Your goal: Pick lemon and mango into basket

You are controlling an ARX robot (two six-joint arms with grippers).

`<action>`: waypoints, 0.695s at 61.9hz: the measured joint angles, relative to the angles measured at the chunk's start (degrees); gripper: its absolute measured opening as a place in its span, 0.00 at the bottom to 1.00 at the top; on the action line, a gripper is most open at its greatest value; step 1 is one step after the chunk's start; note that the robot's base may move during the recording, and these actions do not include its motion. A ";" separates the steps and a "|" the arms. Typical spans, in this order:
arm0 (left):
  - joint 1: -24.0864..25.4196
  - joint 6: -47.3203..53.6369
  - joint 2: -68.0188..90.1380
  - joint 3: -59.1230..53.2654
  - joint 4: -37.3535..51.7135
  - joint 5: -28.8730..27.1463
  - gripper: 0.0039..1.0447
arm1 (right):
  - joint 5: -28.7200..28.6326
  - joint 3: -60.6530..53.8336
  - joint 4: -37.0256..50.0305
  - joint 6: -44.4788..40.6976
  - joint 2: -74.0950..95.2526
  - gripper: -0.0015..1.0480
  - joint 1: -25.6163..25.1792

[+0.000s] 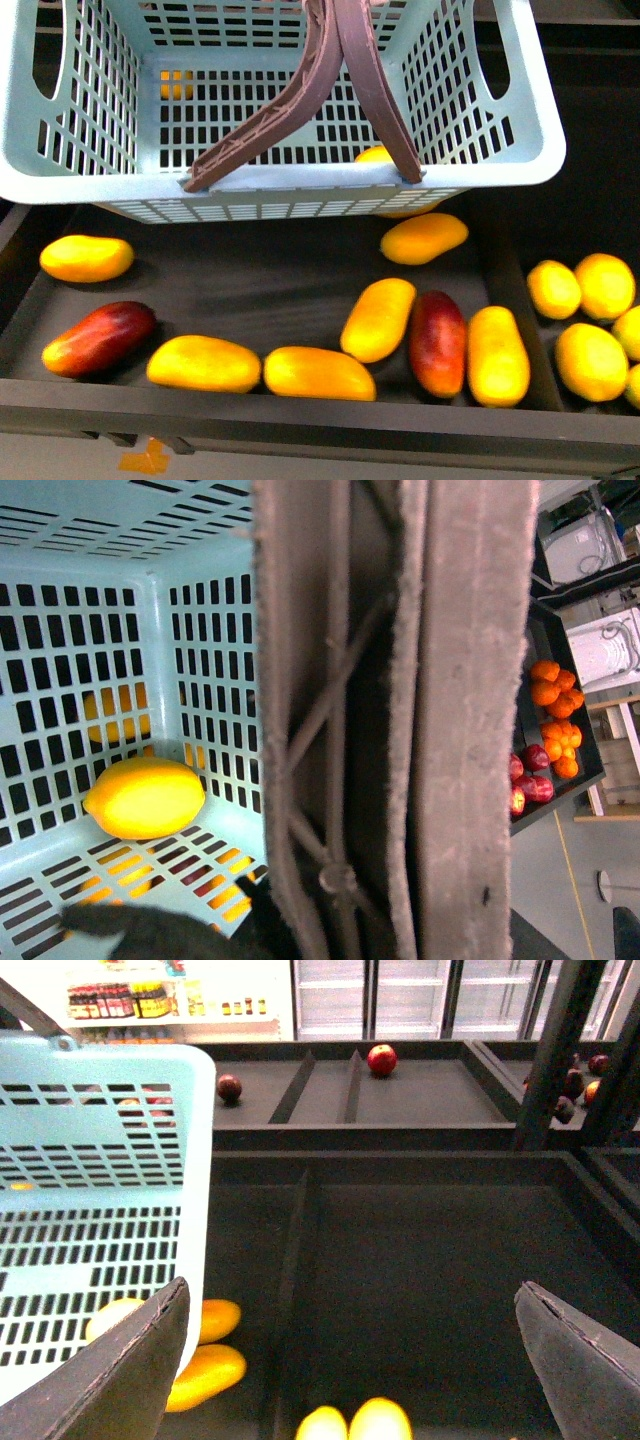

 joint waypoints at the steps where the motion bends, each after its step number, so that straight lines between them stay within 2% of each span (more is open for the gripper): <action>1: 0.07 0.00 0.00 0.02 0.00 -0.02 0.13 | 0.02 0.00 0.00 0.00 0.00 0.92 0.00; 43: 0.02 0.00 0.02 0.02 0.00 0.33 0.13 | 0.00 -0.13 -0.02 0.00 0.02 0.92 0.00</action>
